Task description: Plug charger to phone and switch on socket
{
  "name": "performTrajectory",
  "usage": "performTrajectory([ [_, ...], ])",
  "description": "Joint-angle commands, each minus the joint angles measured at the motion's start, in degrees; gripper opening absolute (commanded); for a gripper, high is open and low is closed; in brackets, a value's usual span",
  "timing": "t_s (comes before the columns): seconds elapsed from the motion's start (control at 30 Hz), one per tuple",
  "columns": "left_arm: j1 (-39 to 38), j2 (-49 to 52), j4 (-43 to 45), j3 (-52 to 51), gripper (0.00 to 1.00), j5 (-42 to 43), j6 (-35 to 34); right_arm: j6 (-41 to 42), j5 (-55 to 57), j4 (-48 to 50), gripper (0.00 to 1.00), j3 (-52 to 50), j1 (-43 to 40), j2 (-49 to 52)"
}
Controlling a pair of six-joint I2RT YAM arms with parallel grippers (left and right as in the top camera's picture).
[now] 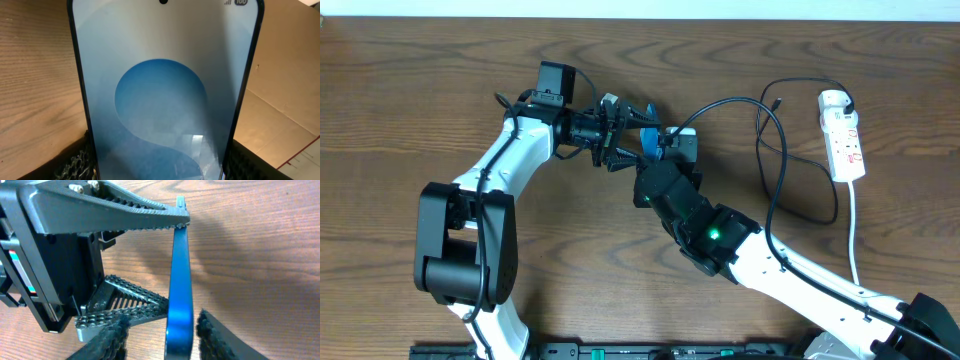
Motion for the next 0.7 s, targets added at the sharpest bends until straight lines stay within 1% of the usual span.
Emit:
performTrajectory([
  [0.0, 0.2, -1.4, 0.0, 0.4, 0.67, 3.2, -0.3, 0.0, 1.5, 0.2, 0.38, 0.9, 0.2, 0.2],
  [0.03, 0.2, -1.4, 0.0, 0.3, 0.66, 3.2, -0.3, 0.0, 1.5, 0.2, 0.34, 0.9, 0.2, 0.2],
  [0.13, 0.2, -1.4, 0.0, 0.4, 0.66, 3.2, -0.3, 0.0, 1.5, 0.1, 0.28, 0.9, 0.2, 0.2],
  [0.17, 0.2, -1.4, 0.0, 0.3, 0.66, 3.2, -0.3, 0.0, 1.5, 0.2, 0.22, 0.9, 0.2, 0.2],
  [0.23, 0.2, -1.4, 0.0, 0.4, 0.67, 3.2, -0.3, 0.0, 1.5, 0.3, 0.17, 0.9, 0.2, 0.2],
  [0.4, 0.2, -1.4, 0.0, 0.3, 0.66, 3.2, -0.3, -0.1, 1.5, 0.2, 0.02, 0.9, 0.2, 0.2],
  [0.6, 0.2, -1.4, 0.1, 0.3, 0.67, 3.1, -0.2, 0.0, 1.4, 0.3, 0.01, 0.9, 0.2, 0.1],
  [0.67, 0.3, -1.4, 0.6, 0.3, 0.75, 3.1, 0.4, 0.0, 1.4, 0.5, 0.01, 0.9, 0.2, -0.1],
])
